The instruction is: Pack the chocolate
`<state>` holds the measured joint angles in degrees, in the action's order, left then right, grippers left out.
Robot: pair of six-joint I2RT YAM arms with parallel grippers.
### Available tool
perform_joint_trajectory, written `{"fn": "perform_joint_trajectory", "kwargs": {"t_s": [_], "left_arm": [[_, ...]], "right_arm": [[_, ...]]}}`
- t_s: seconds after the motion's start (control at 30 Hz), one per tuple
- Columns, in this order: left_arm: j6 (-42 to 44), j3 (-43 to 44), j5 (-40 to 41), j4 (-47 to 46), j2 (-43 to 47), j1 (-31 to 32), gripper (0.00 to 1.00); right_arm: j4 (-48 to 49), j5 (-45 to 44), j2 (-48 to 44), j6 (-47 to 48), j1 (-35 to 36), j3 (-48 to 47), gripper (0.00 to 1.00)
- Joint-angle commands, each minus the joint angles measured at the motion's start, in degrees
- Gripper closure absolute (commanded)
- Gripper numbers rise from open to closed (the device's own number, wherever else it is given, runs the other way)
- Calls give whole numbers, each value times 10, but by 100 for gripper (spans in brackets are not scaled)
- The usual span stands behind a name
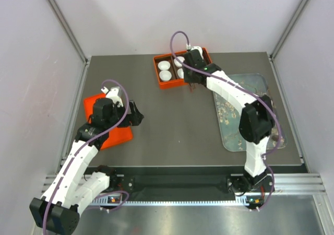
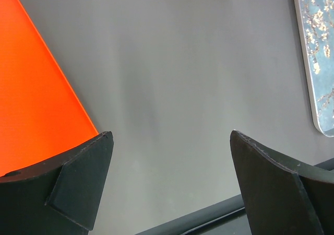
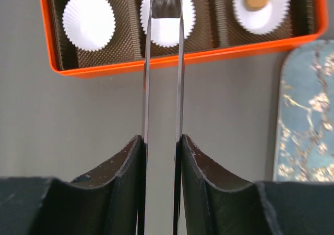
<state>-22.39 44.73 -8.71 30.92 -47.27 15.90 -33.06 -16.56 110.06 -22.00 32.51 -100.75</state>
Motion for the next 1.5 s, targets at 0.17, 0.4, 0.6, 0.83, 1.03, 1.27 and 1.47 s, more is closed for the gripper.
{"fn": "perform_joint_trajectory", "kwargs": {"t_s": [0.17,0.4,0.6,0.83,1.03,1.27,1.47], "left_arm": [[5,-1,5,-13,-5,2,2],[5,-1,3,-14,-7,1,2],[5,-1,3,-13,-7,2,2],[5,-1,4,-13,-7,1,2],[5,0,5,-13,-7,1,2],[5,-1,6,-13,-7,1,2],[5,-1,5,-14,-6,1,2]], "right_arm": [[91,-8,67,64,14,-40,69],[103,-9,82,78,14,-37,68],[105,-23,99,84,14,-41,66],[102,-43,109,95,13,-47,63],[102,-45,109,106,13,-52,60],[100,-49,104,112,12,-52,57],[99,-49,81,111,13,-45,58]]}}
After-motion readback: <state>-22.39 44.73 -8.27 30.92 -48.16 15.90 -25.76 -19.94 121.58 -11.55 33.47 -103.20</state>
